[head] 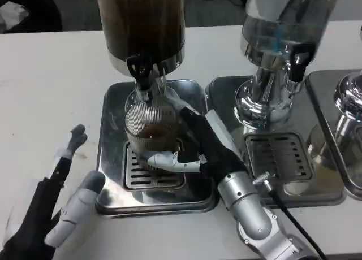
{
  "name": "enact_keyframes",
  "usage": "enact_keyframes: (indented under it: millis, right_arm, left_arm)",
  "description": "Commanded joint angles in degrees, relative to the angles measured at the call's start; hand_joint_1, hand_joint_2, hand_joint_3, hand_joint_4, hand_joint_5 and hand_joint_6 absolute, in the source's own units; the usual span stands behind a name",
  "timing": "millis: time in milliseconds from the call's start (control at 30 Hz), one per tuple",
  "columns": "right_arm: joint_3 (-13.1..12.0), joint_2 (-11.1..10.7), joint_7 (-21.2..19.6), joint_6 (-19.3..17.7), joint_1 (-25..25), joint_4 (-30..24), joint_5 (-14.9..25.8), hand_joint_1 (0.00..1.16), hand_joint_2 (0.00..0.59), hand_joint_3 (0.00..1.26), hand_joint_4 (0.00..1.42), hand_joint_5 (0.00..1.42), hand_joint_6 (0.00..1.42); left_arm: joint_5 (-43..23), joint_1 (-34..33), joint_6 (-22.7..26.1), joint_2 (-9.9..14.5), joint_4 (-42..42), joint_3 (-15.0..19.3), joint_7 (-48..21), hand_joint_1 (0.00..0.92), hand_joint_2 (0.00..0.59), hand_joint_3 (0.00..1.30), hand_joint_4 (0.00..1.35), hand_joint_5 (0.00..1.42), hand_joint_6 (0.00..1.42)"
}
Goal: Grasp the cup under the faucet to collect the drink, then remove the cup.
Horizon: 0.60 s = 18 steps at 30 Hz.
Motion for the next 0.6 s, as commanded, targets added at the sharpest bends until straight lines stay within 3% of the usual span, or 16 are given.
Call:
enact_keyframes:
  millis: [33, 333, 600]
  right_arm:
    - [-0.3, 0.7, -2.0, 1.9, 0.3, 1.5, -0.4, 0.98, 0.187, 0.34, 0.40, 0.33, 0.35]
    - [-0.8, 1.2, -3.7, 1.6, -1.0, 3.3, -0.2, 1.02, 0.204, 0.45, 0.48, 0.41, 0.41]
    - [-1.5, 1.7, -5.4, 0.5, -1.1, 3.6, 0.2, 1.05, 0.179, 0.55, 0.56, 0.52, 0.51]
  left_arm:
    - [-0.2, 1.1, 0.2, -0.4, -1.0, -0.1, 0.2, 0.000, 0.154, 0.00, 0.00, 0.00, 0.00]
    - [-0.2, 1.8, 0.5, -0.8, -2.1, 0.0, 0.2, 0.000, 0.154, 0.00, 0.00, 0.00, 0.00]
    - [0.0, 1.9, 0.6, -1.1, -2.2, -0.5, 0.1, 0.000, 0.154, 0.00, 0.00, 0.00, 0.00]
